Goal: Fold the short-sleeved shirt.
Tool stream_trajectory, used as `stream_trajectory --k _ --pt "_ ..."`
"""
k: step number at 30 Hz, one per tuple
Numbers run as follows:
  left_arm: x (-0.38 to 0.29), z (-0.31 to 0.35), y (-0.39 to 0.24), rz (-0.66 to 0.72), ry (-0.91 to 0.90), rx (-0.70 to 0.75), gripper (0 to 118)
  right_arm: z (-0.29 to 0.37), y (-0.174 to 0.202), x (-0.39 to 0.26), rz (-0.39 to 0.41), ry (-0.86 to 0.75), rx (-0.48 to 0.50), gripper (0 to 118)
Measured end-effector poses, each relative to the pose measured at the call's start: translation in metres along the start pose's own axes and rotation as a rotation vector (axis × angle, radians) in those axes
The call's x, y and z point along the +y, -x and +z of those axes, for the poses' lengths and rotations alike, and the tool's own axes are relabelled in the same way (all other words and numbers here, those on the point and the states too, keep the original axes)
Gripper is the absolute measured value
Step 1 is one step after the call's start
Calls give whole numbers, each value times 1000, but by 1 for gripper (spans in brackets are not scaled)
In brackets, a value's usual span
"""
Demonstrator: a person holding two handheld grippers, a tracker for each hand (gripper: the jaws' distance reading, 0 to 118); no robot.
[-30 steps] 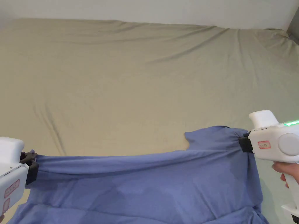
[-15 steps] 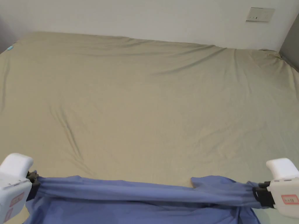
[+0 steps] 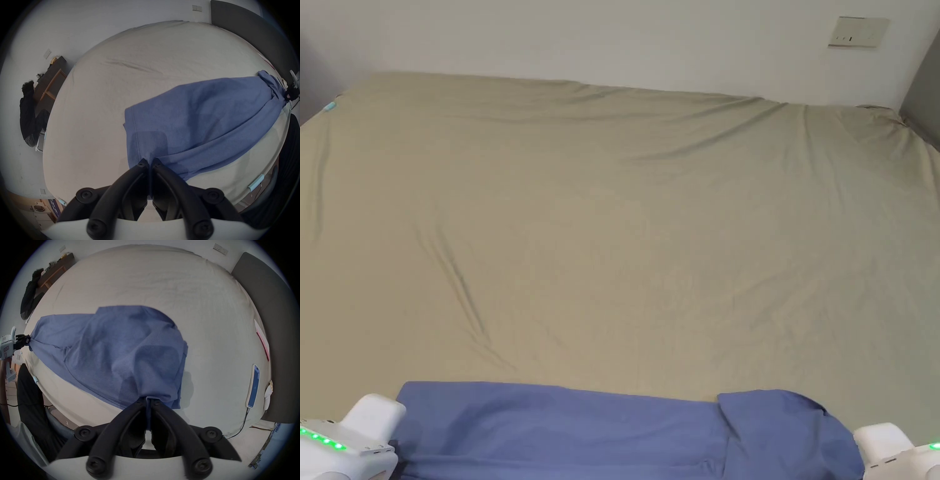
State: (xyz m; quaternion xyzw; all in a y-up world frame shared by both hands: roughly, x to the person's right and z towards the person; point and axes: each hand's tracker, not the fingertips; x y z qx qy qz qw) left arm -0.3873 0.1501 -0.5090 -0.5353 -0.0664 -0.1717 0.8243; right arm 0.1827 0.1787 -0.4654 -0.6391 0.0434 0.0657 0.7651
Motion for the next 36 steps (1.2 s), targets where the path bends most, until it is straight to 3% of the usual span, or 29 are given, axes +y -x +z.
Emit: stream_trajectory --k 6,12,13,14,15,16,17,18,19,23,26,27,28,29,30,31,33,36 --pt "-2 -20 -8 -28 55 -14 0 -28 -4 7 6 46 -7 6" --pt "7 -15 -4 -22 58 -11 13 -25 -15 14 45 55 -13 20" --pt "8 -9 -4 -10 35 30 23 -18 -16 15 50 34 -23 33" --pt "9 2 -4 6 -32 79 36 -7 -17 17 60 -10 -66 58" --pt "12 16 -3 45 -99 85 51 5 -16 18 65 -66 -90 96" --pt "17 32 0 93 -153 65 64 19 -17 21 68 -144 -98 113" --pt "22 47 1 138 -208 41 82 34 -18 24 58 -224 -92 115" --pt "27 62 1 179 -281 32 110 49 -17 29 34 -292 -85 115" --pt "32 77 0 203 -351 25 118 69 -3 31 13 -365 -88 115" --pt "49 125 -8 242 -575 85 115 118 32 35 -1 -647 -110 115" --pt "52 138 -20 258 -674 113 112 138 66 33 30 -765 -162 112" --pt "52 139 -25 256 -698 112 102 141 80 32 32 -797 -190 104" --pt "50 140 -29 249 -707 105 88 143 91 31 42 -821 -200 86" --pt "49 137 -35 241 -719 103 68 144 101 29 64 -836 -202 56" --pt "47 134 -39 233 -721 103 40 143 110 27 79 -850 -216 12" --pt "46 131 -42 217 -710 105 23 138 116 25 91 -874 -247 1" --pt "43 121 -44 193 -668 75 5 133 126 21 126 -872 -260 1" --pt "34 107 -37 202 -611 5 0 125 131 18 146 -846 -256 1"
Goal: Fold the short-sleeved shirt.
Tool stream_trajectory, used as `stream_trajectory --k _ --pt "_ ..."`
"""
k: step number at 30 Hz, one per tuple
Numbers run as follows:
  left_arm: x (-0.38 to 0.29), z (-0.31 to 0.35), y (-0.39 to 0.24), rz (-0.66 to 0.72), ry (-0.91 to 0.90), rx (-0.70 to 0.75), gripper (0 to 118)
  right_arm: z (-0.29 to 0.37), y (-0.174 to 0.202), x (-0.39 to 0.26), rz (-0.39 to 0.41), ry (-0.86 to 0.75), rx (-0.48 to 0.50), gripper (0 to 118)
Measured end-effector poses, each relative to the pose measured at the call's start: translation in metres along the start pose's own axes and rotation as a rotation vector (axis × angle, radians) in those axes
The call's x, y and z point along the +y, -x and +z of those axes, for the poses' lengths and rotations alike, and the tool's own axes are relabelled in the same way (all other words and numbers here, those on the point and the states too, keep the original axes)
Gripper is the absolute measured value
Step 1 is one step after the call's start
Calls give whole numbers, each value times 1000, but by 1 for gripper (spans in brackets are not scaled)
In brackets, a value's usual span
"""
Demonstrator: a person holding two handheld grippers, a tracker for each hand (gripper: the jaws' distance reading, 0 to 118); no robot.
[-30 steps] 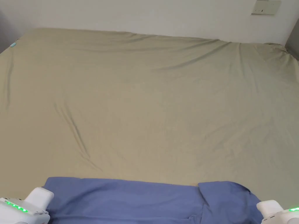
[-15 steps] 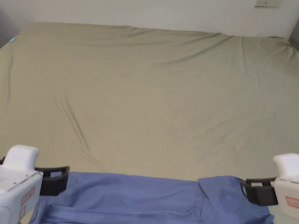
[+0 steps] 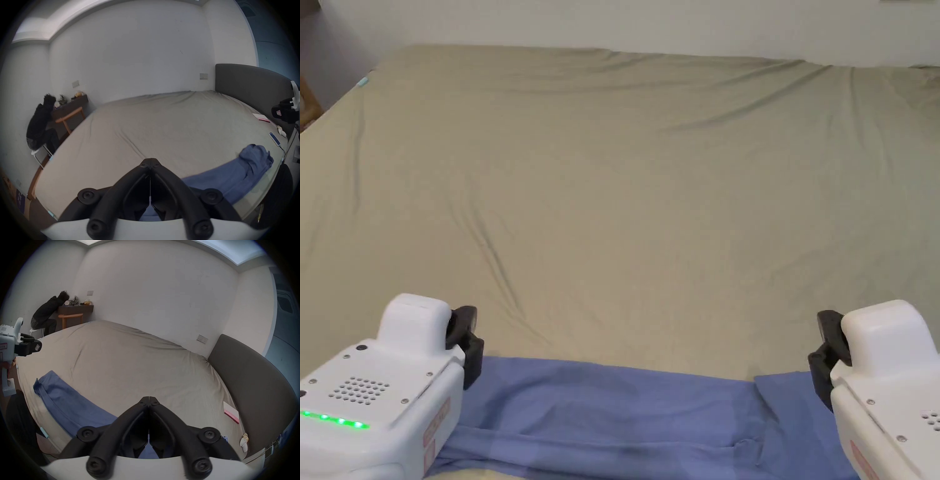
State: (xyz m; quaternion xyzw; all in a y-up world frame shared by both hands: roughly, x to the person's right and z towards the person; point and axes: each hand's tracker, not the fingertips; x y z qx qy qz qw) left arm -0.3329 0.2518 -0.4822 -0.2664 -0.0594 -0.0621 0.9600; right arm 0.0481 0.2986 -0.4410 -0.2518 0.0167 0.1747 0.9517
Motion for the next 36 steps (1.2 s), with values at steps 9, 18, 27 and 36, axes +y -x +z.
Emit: stream_trajectory --k 9,18,27,36 --pt "-48 -43 97 375 316 -356 0 -4 -9 -8 -10 46 11 1" --pt "-106 -81 167 805 442 -547 114 -3 -17 -10 -35 91 25 1" --pt "-151 -115 181 1105 453 -802 114 7 -18 -6 -54 123 29 1" --pt "-148 -127 138 1130 479 -850 98 5 -14 0 -70 130 52 1"
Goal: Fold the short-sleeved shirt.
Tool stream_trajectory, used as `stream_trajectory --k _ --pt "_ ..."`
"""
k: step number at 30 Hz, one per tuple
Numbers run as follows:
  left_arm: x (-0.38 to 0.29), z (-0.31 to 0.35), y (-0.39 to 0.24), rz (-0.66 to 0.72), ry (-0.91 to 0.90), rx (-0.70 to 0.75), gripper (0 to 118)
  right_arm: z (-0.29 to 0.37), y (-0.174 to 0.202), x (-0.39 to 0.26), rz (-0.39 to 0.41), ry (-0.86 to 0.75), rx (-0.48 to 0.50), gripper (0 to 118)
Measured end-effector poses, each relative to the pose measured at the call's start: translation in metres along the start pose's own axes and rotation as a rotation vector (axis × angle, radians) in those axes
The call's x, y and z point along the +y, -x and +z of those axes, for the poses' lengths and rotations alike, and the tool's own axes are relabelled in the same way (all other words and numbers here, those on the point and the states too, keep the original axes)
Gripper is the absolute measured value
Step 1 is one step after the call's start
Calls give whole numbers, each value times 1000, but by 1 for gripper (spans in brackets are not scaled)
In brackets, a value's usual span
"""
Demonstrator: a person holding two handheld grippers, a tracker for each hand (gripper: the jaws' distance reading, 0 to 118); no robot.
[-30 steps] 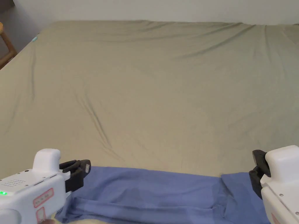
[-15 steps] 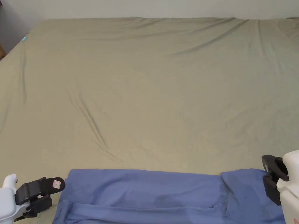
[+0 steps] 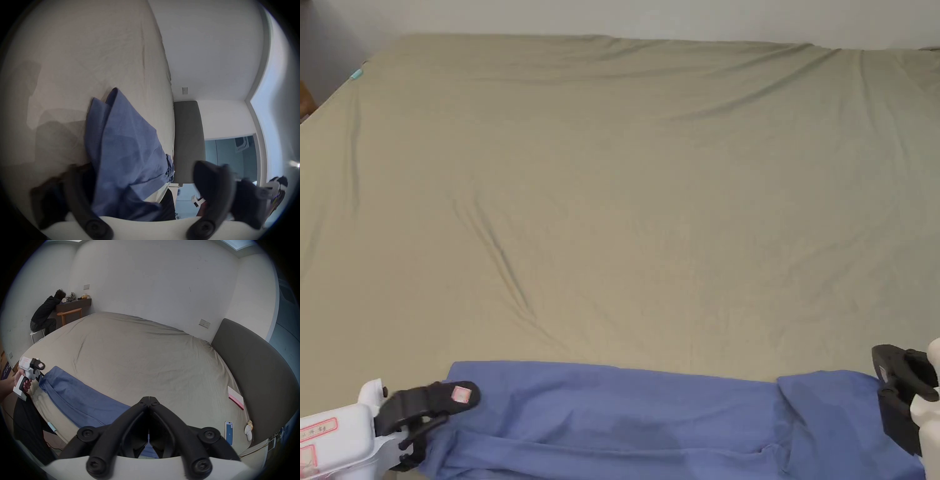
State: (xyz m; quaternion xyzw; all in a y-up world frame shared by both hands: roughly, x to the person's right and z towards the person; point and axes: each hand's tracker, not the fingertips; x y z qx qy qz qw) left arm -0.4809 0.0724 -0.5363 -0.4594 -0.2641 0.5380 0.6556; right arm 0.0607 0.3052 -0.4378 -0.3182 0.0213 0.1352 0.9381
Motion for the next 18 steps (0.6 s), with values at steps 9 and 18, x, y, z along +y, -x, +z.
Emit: stream_trajectory --k 9,18 --pt "-7 -14 -32 -267 -4 394 6 0 -2 0 -5 10 15 1" --pt "-26 -9 -93 -560 -79 635 6 1 -11 2 -12 11 -4 1"
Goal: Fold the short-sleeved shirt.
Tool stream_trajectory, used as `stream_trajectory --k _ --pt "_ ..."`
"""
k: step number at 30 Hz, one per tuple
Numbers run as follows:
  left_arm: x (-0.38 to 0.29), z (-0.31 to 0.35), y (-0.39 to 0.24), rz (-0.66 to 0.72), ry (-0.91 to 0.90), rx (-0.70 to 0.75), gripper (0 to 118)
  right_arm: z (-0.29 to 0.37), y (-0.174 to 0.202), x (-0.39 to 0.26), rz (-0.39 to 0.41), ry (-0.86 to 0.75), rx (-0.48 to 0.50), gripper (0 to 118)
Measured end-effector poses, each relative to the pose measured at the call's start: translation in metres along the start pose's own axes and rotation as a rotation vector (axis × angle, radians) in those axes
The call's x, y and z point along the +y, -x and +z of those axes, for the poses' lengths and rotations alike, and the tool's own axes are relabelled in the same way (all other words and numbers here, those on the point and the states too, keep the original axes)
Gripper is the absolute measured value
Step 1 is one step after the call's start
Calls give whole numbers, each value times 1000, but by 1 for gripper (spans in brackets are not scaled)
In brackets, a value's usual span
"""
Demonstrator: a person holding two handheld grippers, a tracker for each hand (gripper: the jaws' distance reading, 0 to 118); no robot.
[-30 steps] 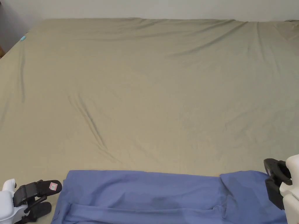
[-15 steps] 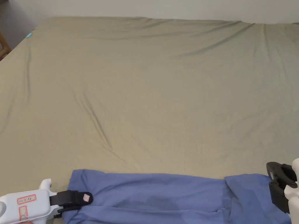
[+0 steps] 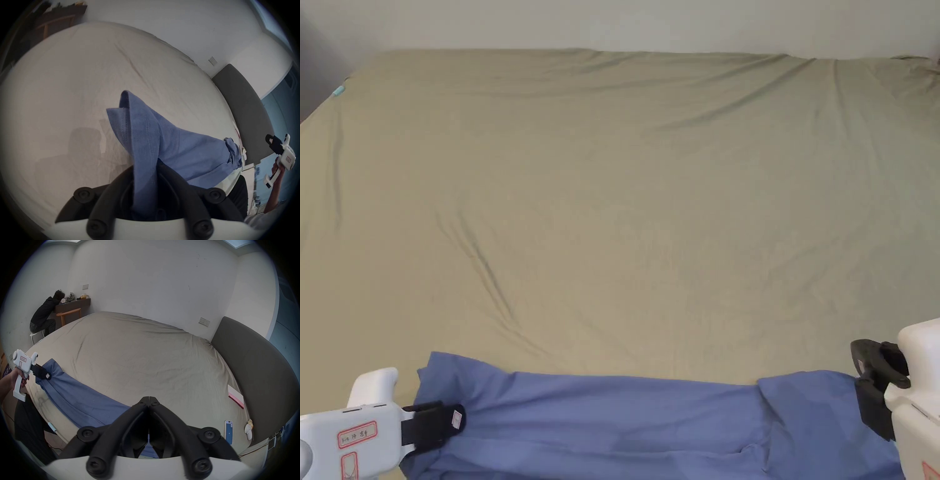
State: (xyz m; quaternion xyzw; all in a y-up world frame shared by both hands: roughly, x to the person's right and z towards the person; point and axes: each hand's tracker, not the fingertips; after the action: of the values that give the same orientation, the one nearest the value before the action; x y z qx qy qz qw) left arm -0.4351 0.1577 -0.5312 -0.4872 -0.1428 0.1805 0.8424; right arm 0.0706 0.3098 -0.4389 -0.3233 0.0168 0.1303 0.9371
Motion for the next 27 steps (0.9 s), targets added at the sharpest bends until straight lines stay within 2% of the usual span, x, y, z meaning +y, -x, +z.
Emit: stream_trajectory --k 8,12,15,18,23,27 --pt "14 29 12 -14 -81 171 6 5 -3 2 15 -16 -3 1" --pt "17 59 17 -39 -143 352 6 7 -7 1 1 -24 -3 1" --pt "18 77 7 30 -123 249 6 6 -10 0 -7 -26 -1 1" --pt "18 83 -25 -43 -128 291 6 5 -10 0 -19 -32 3 1" --pt "16 63 -80 -93 -70 150 6 7 -12 -1 -34 -45 14 1" --pt "11 22 -116 -172 -17 122 6 11 -17 -6 -48 -53 21 1"
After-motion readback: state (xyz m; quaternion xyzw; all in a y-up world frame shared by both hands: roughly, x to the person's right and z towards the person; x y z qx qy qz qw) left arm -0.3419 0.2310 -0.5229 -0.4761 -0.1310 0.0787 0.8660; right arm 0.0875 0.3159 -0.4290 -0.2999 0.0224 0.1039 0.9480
